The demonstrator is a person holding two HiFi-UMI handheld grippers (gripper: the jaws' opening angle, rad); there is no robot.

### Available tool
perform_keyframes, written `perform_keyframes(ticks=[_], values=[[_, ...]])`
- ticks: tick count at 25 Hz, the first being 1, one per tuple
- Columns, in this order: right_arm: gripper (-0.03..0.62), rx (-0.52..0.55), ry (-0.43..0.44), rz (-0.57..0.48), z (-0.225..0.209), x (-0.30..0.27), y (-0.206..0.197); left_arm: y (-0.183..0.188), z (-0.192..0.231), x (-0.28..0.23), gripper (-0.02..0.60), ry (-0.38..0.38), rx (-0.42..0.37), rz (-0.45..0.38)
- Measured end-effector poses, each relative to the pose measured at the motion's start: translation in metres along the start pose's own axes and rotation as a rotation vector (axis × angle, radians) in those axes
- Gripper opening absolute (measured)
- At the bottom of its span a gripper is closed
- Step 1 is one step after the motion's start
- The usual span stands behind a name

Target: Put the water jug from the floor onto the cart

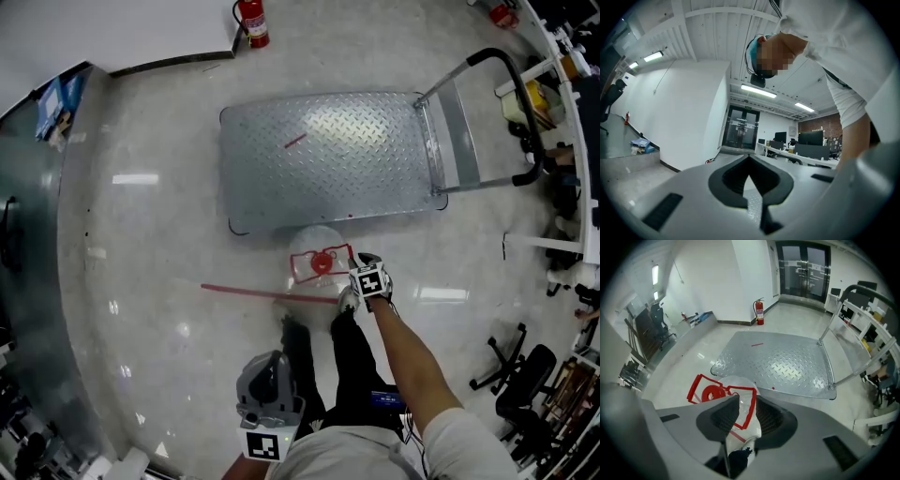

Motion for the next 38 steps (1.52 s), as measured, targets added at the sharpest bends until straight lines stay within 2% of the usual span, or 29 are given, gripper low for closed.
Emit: perform_keyframes(ticks=[8,17,21,24,38], values=[[0.126,-0.019,-0.006,0.064,-0.012,-0.052,-0.013,-0.034,0.006,-0.016,0.003,0.002,0.030,0.050],[0.123,-0.044,-0.009,0.107,-0.010,-0.076,-0.020,-0.050,0.019,-0.010,0.003,0.026,0.058,0.080],[0.071,-0.057,-0.029,0.113,-0.010,-0.081,-0.019,-0.054,0.022,-0.009,0.003,0.035,0.065,0.083],[0.058,-0.083,-0.029,0.117,-0.010,-0.079,-0.016,-0.054,0.025,-0.009,0.003,0.040,0.069,0.083],[0.041,-0.080,-0.033,0.089,0.000,-0.065,-0.009,-0.056,0.026,-0.001,0.003,0.049,0.078,0.076]])
Point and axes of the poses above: the fingertips, and each gripper's own axes: x backward along the fingers, z to its left, y out of its top, the point moved 4 cm from there along x, backward along the fingers, and after that the axes turned 10 degrees about z, right-handed, at the moved point
